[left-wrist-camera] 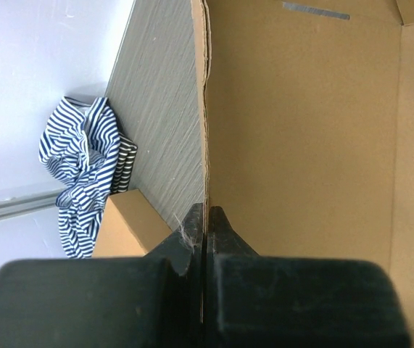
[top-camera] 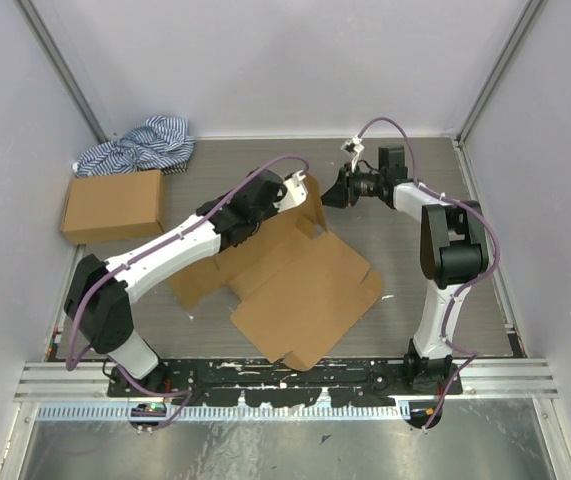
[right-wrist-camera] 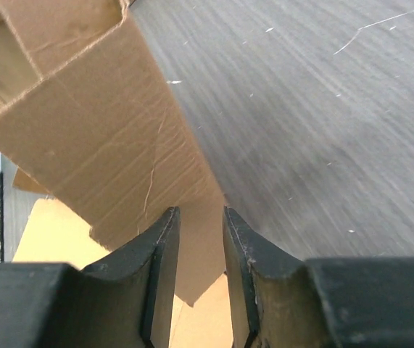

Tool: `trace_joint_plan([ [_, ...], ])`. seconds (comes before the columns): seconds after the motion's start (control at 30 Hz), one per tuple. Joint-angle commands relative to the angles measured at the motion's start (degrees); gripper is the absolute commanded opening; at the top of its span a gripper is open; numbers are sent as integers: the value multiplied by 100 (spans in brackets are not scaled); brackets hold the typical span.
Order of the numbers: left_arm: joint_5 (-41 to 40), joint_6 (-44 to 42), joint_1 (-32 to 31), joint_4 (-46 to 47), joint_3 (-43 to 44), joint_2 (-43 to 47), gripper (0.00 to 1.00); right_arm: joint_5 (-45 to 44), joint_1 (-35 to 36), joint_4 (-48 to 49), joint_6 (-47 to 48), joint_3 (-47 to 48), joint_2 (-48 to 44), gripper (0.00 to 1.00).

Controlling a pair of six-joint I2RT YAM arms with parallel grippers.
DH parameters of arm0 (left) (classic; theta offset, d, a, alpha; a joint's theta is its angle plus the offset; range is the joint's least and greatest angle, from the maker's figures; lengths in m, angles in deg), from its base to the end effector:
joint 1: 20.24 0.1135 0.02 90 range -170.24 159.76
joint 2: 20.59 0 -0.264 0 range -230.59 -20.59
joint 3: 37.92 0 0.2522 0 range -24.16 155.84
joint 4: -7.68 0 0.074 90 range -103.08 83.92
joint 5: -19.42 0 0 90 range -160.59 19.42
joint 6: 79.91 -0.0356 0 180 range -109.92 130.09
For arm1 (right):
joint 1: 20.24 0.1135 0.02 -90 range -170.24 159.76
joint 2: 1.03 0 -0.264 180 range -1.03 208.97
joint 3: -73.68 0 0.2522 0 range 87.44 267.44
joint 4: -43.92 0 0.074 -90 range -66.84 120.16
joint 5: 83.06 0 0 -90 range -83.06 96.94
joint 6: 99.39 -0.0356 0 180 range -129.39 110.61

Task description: Fold the paper box

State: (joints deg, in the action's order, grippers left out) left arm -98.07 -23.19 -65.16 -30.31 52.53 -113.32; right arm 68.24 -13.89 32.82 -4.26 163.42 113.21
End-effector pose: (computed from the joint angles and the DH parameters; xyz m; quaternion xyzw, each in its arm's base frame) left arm 0.2702 -0.2462 0.2989 0.4783 0.7470 0.1730 0.4282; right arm 0.4258 0.0788 0.1966 -0.3084 0.7380 0.4576 0.3884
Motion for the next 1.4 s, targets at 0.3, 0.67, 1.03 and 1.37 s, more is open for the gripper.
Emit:
trace_joint_plan([
  [0.3, -213, -49, -248, 52, -201, 123, 0, 567, 96, -1250, 1219, 406, -392, 50],
  [0.67, -827, -237, -583, 69, -298, -125, 0, 382, 191, -1905, 1838, 689, -272, 52],
  [1.03, -1619, -514, -845, 186, -394, -555, 0, 339, 189, -2699, 2637, 1064, -156, 51],
  [1.37, -1934, -785, -960, 915, -682, -263, 0, 383, 182, -2780, 2667, 1330, 125, 51],
])
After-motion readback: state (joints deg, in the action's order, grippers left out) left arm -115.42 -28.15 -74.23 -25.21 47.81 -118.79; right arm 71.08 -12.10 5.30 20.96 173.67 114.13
